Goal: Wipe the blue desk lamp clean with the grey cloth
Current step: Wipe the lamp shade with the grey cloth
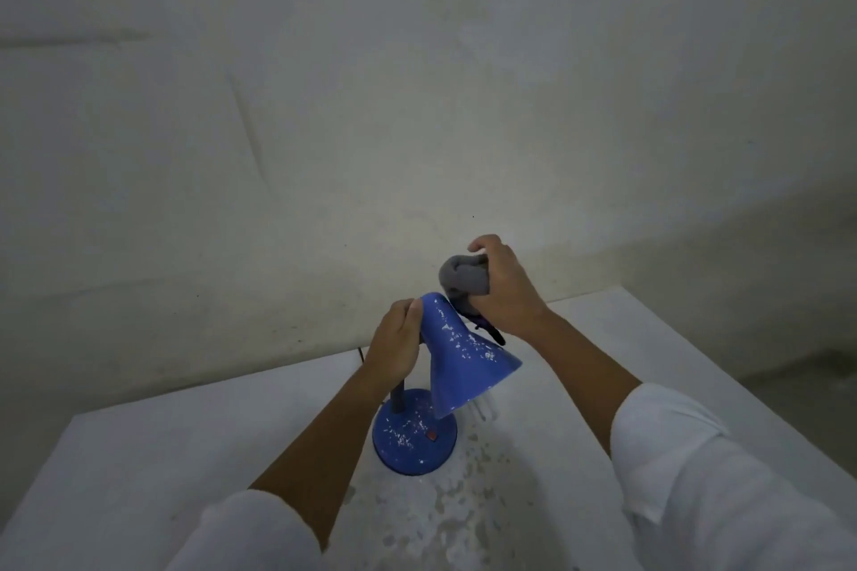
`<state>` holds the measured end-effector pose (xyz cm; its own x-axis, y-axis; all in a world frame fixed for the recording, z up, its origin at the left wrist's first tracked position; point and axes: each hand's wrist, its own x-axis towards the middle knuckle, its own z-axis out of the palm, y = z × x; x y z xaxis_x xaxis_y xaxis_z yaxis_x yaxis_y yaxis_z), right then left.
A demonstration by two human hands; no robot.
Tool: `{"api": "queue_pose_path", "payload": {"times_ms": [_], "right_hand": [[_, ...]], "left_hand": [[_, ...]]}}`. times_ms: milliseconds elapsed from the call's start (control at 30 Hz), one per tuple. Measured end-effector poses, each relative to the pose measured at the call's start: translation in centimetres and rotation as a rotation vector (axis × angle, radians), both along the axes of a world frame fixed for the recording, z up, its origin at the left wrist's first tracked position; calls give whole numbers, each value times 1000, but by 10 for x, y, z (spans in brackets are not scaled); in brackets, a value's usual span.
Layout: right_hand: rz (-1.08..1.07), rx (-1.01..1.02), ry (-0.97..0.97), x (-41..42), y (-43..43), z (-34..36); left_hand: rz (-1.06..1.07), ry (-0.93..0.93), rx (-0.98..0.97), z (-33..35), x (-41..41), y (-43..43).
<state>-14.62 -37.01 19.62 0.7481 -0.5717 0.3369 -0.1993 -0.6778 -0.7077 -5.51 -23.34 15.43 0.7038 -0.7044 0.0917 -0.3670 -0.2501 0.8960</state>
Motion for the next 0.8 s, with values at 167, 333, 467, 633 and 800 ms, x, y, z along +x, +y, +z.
{"api": "queue_pose_path", "payload": {"times_ms": [167, 333, 467, 633, 800], "right_hand": [[181, -180, -85, 13, 3, -12], [240, -281, -51, 3, -15, -27], [126, -383, 18, -12, -35, -23], [193, -362, -171, 2, -17, -6], [314, -488, -47, -1, -9, -21]], "left_hand": [[-1, 35, 31, -10, 7, -7], [-13, 12, 23, -16, 15, -9], [-32, 127, -23, -19, 18, -10], [-67, 119, -27, -20, 21, -12], [-72, 66, -4, -21, 25, -12]]}}
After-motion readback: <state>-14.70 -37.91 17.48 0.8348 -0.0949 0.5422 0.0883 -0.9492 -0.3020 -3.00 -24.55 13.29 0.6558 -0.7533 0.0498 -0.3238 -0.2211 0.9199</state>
